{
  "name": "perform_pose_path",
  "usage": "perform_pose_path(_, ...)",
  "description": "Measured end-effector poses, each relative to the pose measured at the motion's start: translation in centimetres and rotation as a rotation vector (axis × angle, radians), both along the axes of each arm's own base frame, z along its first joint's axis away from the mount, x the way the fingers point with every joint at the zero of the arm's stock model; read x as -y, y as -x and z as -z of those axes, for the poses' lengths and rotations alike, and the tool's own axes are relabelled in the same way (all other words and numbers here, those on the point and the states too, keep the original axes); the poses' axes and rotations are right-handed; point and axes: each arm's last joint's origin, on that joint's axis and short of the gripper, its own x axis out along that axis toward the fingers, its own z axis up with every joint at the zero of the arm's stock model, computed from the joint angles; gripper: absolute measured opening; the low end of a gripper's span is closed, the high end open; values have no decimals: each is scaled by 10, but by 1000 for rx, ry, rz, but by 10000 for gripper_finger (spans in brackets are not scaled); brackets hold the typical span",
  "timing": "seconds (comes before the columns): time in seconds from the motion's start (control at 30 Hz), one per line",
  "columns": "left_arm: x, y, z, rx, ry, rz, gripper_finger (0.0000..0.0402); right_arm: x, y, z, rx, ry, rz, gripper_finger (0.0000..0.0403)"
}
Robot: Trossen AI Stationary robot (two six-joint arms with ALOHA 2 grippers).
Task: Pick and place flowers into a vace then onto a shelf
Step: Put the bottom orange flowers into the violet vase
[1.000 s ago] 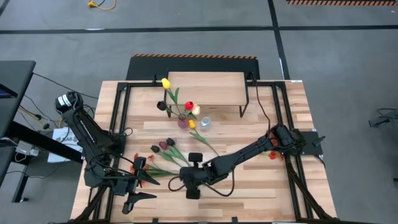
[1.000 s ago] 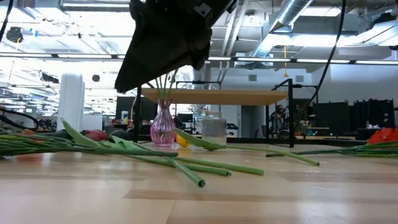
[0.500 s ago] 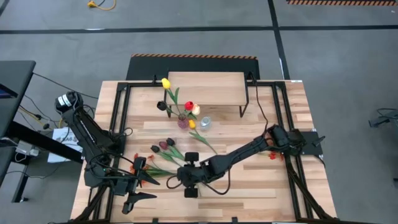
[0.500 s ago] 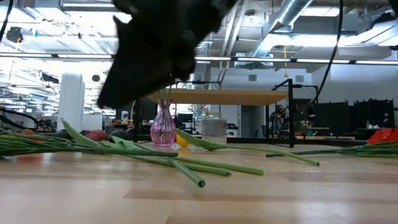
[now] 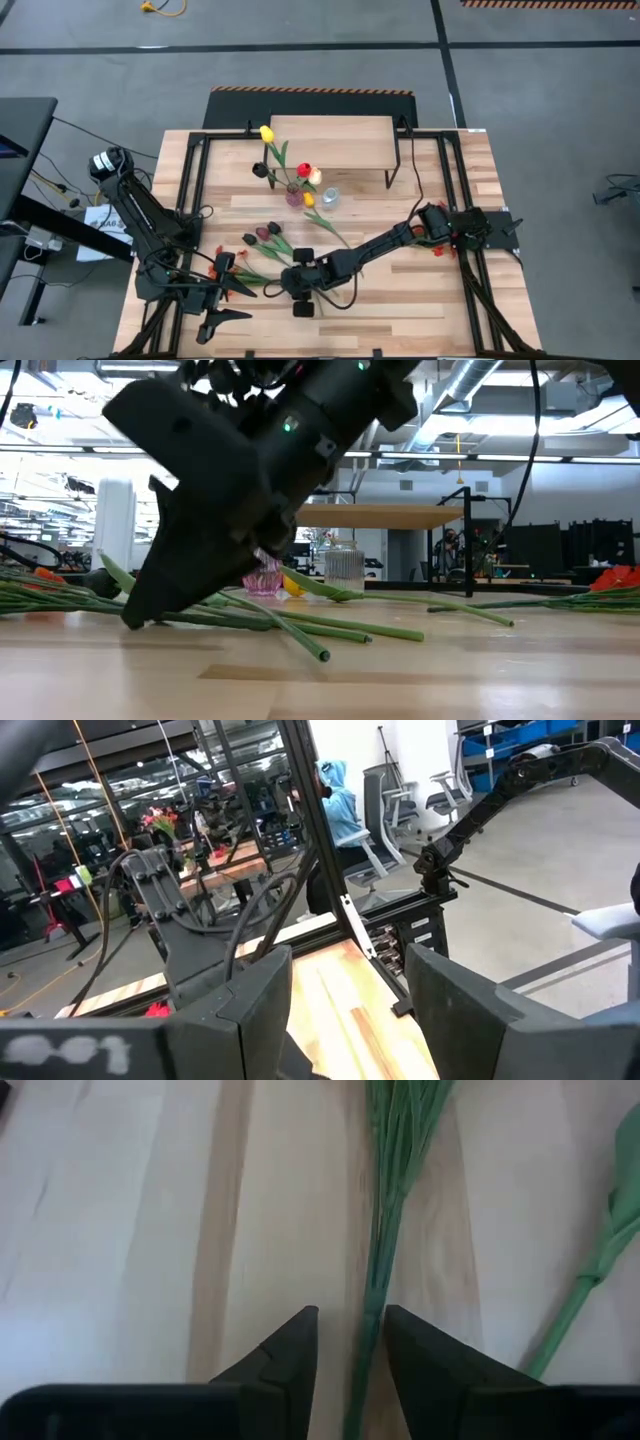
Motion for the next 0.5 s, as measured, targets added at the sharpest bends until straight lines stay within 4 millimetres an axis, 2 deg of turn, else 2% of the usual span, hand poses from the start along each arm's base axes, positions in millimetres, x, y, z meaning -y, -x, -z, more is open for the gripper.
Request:
perform_pose_path(0.27, 0, 0, 0, 0, 0, 0, 187, 6, -3, 2, -14, -39, 43, 90)
perform_pose_path(0.5, 0, 0, 0, 0, 0, 0, 187, 15, -4, 3, -49, -87, 87, 13)
